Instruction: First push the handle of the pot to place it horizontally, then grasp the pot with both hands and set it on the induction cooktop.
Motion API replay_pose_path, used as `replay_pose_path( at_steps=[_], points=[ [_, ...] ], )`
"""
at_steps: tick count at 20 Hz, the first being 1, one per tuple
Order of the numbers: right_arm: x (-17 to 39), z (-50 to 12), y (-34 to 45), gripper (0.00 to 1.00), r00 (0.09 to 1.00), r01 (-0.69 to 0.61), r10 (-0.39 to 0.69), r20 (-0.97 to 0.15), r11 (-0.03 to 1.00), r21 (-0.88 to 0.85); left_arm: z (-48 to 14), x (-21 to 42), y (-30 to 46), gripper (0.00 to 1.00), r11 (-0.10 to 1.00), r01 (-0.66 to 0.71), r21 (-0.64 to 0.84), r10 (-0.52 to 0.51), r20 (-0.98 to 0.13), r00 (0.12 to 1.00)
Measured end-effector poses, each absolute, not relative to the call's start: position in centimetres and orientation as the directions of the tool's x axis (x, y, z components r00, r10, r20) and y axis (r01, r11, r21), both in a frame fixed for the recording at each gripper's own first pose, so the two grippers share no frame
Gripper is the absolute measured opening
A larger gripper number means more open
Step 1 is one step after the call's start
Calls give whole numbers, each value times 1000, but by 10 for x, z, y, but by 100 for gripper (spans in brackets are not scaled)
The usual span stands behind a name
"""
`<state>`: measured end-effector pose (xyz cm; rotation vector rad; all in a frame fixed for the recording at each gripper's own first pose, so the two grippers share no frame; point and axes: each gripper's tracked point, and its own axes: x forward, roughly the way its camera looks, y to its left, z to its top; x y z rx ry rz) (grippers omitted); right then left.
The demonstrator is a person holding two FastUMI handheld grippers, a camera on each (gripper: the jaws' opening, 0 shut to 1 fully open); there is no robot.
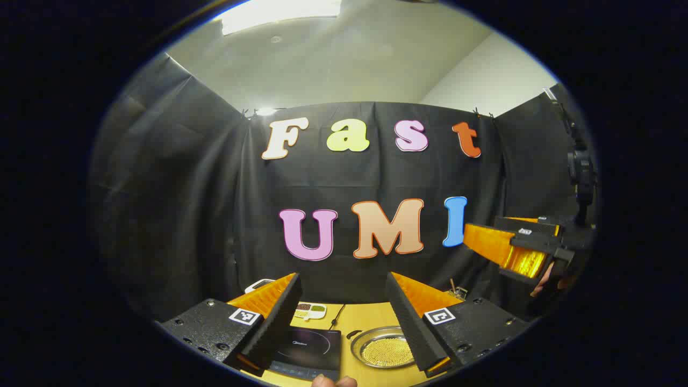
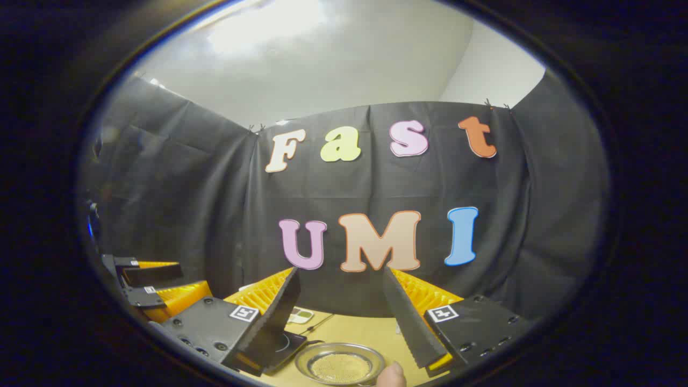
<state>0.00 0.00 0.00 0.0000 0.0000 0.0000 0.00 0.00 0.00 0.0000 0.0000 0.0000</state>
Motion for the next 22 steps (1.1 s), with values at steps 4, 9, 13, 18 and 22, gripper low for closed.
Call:
replay_pose_path(
  at_steps=[4,9,13,18,22],
  points=[
    [-14,21,-30,98,979,200,-188,79,961,-192,7,13,-1,92,999,50,-15,-50,-15,999],
    [-12,-15,-10,98,982,163,-167,-92,985,-54,14,19,5,95,997,71,-7,-71,4,997],
    [-8,-21,-18,99,974,182,-181,-136,983,-4,5,14,17,92,998,65,-3,-65,-29,997],
    [-8,-28,-13,96,970,174,-166,-176,984,32,1,12,27,95,998,59,1,-59,-41,997],
    [-7,-35,-4,99,964,181,-171,-204,983,30,1,6,37,95,999,52,3,-52,-36,998]
  ],
)
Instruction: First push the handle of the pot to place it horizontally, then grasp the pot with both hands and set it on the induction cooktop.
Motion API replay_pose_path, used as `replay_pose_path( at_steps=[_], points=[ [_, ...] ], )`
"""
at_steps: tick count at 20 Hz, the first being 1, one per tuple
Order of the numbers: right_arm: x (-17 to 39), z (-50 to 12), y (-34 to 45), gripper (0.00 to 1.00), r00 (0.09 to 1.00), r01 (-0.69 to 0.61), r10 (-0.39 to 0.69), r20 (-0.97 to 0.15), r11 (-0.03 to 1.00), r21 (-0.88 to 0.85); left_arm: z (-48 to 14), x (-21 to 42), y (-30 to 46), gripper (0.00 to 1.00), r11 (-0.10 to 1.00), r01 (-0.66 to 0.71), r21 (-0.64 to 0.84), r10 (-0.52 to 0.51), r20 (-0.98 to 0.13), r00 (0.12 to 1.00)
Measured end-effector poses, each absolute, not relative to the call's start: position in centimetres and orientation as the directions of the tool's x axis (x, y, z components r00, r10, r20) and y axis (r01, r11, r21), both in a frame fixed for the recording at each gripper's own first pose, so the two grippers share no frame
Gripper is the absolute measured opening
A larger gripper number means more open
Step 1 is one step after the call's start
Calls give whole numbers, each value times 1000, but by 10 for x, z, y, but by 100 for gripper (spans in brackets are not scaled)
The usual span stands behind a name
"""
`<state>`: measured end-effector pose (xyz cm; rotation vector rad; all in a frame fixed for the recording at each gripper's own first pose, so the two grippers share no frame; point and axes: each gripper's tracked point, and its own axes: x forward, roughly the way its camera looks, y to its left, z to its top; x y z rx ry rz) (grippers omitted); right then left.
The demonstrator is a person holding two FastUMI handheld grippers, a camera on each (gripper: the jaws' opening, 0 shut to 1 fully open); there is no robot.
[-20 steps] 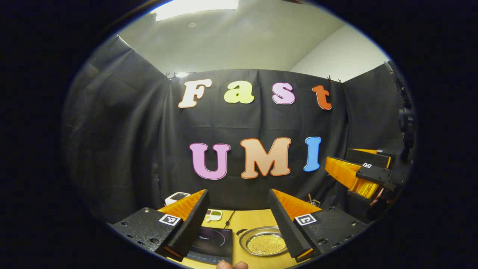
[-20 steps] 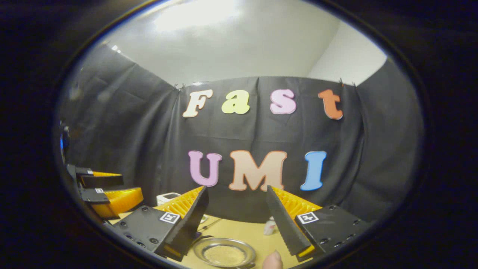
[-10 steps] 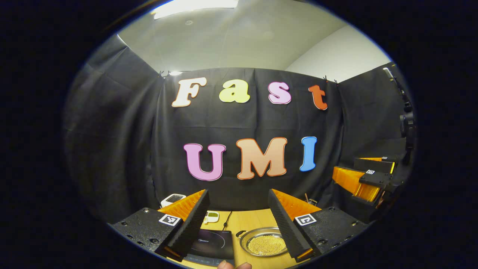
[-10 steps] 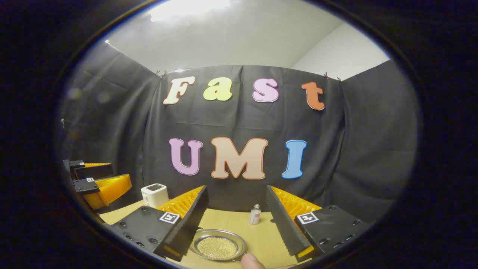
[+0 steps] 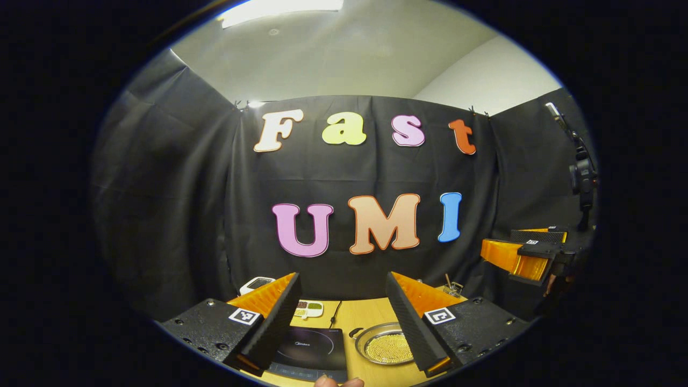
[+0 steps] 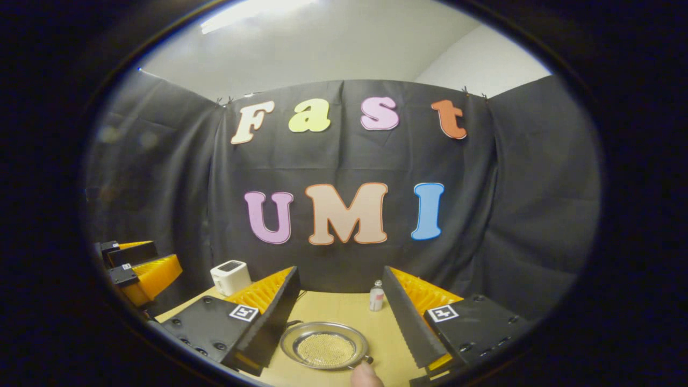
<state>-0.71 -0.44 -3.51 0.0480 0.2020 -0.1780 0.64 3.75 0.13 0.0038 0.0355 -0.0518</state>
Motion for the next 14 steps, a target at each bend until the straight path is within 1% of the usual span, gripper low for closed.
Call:
replay_pose_path(
  at_steps=[1,2,3,4,5,7,8,9,10,12,13,14],
  points=[
    [-6,-38,-3,99,961,188,-179,-213,982,22,1,6,41,95,999,52,3,-51,-38,998],
    [-4,-39,-2,94,958,191,-185,-218,982,7,-1,4,45,95,999,50,0,-50,-39,998],
    [-4,-39,3,78,957,189,-186,-222,982,-9,-1,3,48,95,999,50,-7,-50,-39,998],
    [-4,-41,8,73,955,184,-184,-231,983,-23,-2,3,51,95,999,51,-16,-52,-39,998],
    [-5,-48,11,63,950,188,-192,-246,981,-39,-3,2,54,92,998,54,-26,-55,-39,998],
    [-8,-58,15,41,936,206,-212,-282,977,-52,-3,1,59,92,997,62,-40,-64,-36,997],
    [-8,-60,20,35,936,207,-210,-283,978,-41,-4,1,63,92,997,68,-46,-70,-36,997],
    [-7,-66,17,34,924,235,-241,-296,970,-57,-5,0,65,92,996,76,-54,-78,-30,997],
    [-10,-68,15,26,917,251,-262,-300,965,-75,-4,0,68,95,995,85,-60,-87,-21,996],
    [-13,-76,23,6,909,241,-247,-335,969,-60,-6,-1,72,95,993,98,-63,-99,-16,995],
    [-15,-86,21,13,898,247,-249,-362,968,-51,-10,-1,73,92,993,101,-65,-103,-27,994],
    [-19,-90,21,4,893,246,-242,-380,969,-40,-12,-1,74,92,992,105,-70,-107,-26,994]
  ],
)
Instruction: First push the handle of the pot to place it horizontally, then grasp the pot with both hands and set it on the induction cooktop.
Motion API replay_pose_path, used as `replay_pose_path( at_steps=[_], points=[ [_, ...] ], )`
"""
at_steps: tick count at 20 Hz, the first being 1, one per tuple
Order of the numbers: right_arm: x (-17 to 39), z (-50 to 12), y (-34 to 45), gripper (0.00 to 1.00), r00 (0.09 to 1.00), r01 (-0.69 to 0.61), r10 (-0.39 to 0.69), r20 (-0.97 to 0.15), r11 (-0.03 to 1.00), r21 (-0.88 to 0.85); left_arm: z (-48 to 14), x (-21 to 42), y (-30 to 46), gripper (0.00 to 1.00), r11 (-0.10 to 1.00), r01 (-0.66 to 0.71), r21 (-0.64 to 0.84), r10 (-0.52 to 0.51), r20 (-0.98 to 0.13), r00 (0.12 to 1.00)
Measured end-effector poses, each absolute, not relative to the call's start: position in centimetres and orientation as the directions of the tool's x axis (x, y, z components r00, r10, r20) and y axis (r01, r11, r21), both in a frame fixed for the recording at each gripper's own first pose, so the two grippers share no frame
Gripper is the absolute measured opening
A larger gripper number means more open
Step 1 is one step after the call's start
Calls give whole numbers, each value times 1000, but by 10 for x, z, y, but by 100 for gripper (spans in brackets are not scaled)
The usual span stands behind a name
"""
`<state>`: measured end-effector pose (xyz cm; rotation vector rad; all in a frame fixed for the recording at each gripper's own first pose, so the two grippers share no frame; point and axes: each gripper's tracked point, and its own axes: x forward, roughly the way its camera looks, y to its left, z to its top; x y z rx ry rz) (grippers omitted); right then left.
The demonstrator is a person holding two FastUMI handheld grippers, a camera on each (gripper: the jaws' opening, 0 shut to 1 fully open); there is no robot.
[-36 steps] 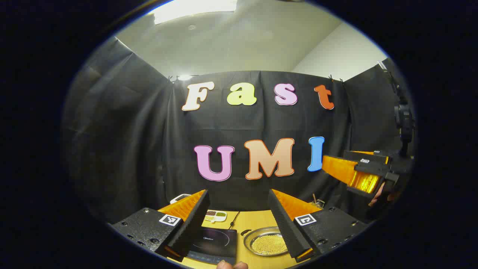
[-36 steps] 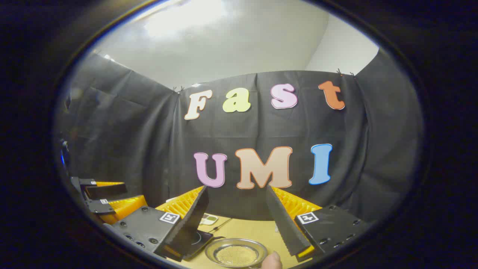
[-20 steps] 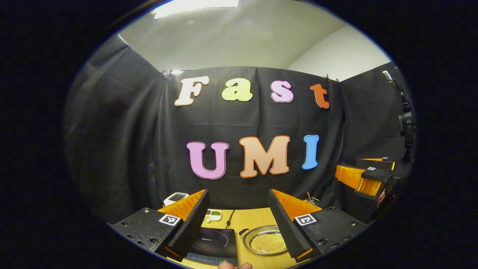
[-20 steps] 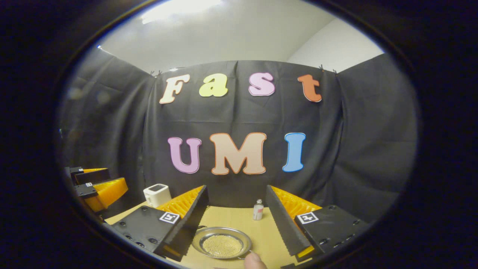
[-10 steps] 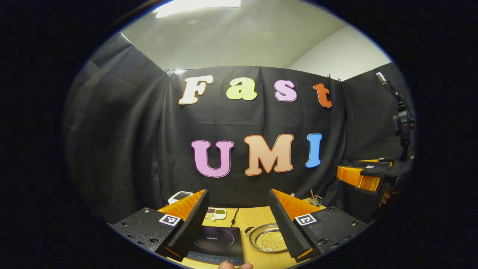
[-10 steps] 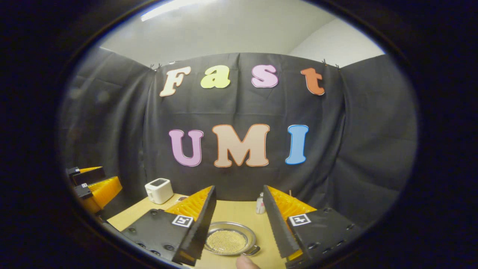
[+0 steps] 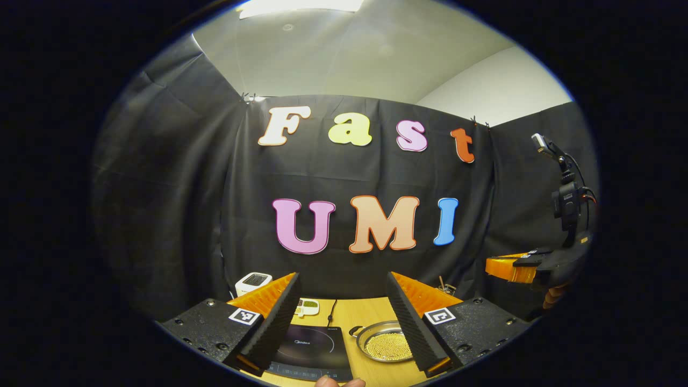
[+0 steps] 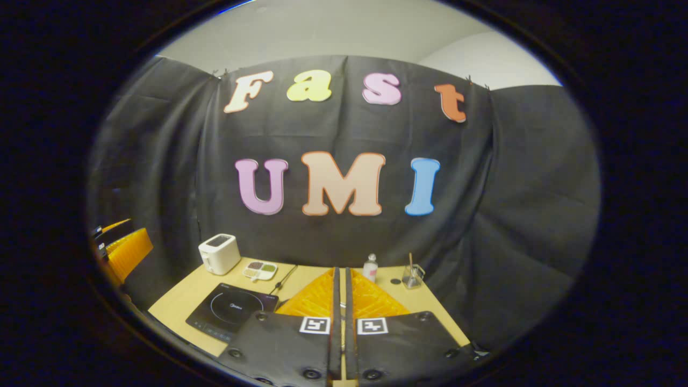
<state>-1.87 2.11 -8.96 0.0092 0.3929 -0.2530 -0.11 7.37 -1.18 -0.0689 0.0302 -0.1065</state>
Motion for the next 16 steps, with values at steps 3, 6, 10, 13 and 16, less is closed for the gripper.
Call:
replay_pose_path(
  at_steps=[3,6,10,13,16],
  points=[
    [-12,-106,11,0,883,241,-236,-405,970,-40,-13,3,74,95,991,108,-75,-111,-30,993],
    [-1,-137,0,4,866,223,-204,-457,975,-12,-27,14,70,95,993,92,-69,-96,-61,993],
    [2,-189,-14,0,819,158,-114,-562,987,31,-47,36,54,95,996,55,-74,-63,-116,991],
    [8,-221,-34,0,788,149,-43,-614,981,123,-53,53,43,96,999,15,-50,-22,-144,989],
    [17,-259,-49,3,758,125,20,-652,977,176,-57,66,28,96,999,-30,-37,24,-152,988]
  ],
)
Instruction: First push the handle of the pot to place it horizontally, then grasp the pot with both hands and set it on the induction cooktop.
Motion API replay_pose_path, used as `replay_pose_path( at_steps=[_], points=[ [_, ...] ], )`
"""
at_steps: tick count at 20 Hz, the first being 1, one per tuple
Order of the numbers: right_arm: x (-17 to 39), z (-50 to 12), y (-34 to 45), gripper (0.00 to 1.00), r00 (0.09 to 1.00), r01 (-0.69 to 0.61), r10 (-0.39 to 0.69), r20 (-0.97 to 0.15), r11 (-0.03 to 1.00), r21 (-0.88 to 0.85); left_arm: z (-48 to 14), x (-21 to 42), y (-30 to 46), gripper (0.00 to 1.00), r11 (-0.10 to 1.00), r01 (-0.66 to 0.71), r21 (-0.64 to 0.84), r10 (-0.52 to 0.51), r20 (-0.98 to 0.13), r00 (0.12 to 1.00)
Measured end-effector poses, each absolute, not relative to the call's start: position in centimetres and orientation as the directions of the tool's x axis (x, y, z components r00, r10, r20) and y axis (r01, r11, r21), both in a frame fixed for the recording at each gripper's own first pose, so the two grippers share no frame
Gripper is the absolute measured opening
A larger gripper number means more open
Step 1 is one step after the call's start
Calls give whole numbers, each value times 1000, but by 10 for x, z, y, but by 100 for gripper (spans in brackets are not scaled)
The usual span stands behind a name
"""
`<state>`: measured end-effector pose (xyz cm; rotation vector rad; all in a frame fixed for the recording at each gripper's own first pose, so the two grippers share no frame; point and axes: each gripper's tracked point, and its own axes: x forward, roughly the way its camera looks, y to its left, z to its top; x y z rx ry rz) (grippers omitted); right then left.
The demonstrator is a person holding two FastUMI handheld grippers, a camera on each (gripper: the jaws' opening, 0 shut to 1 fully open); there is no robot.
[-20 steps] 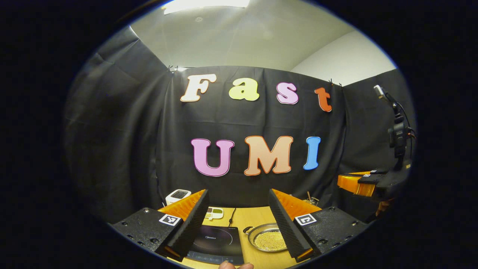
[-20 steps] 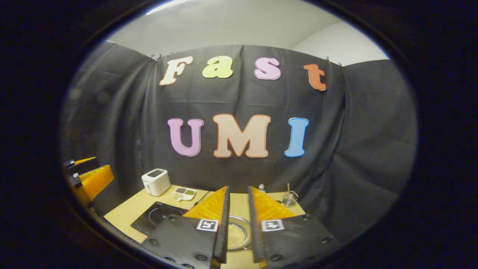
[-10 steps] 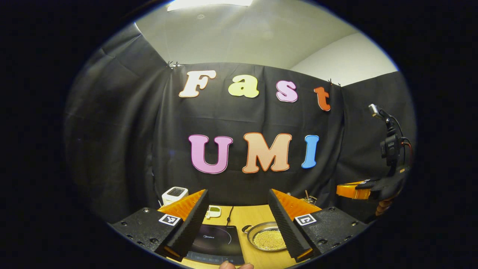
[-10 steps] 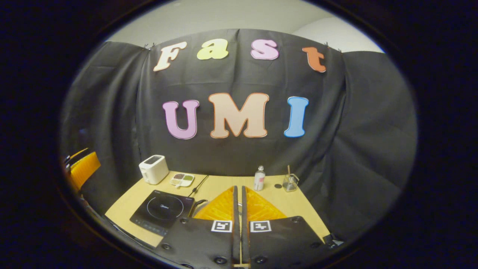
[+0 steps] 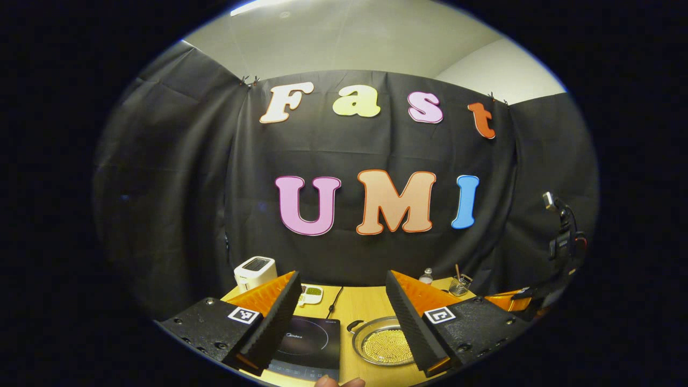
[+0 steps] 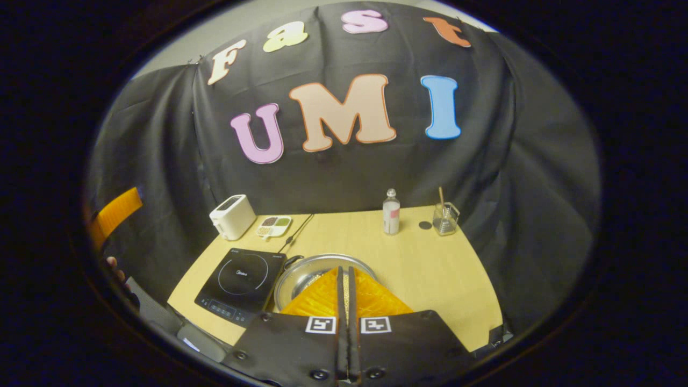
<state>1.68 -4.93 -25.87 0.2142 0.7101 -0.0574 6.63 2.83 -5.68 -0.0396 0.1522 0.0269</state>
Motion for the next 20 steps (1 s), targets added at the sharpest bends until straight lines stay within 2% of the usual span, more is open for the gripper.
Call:
replay_pose_path(
  at_steps=[3,6,7,8,9,11,15,17,20],
  points=[
    [22,-294,-55,0,731,77,93,-676,973,217,-64,78,19,96,997,-75,9,75,-173,982],
    [19,-328,-56,3,681,33,158,-715,969,246,-68,83,8,96,994,-100,33,105,-186,977],
    [16,-340,-55,3,660,20,172,-732,969,246,-70,86,7,92,994,-105,39,111,-205,972],
    [14,-353,-55,3,637,14,184,-748,968,250,-78,85,8,96,993,-110,45,117,-227,967],
    [10,-364,-55,0,619,13,198,-760,965,262,-82,87,8,95,993,-110,49,119,-240,963],
    [3,-389,-52,3,572,25,216,-791,959,281,-89,90,9,95,991,-116,62,129,-271,954],
    [-21,-439,-36,2,468,-11,257,-845,958,286,-102,91,12,95,989,-139,59,150,-304,941],
    [-35,-455,-29,0,417,-19,274,-866,956,293,-106,92,11,94,988,-139,65,153,-322,934],
    [-50,-470,-22,3,367,-39,291,-883,954,298,-111,93,11,95,988,-138,65,152,-335,930]
  ],
)
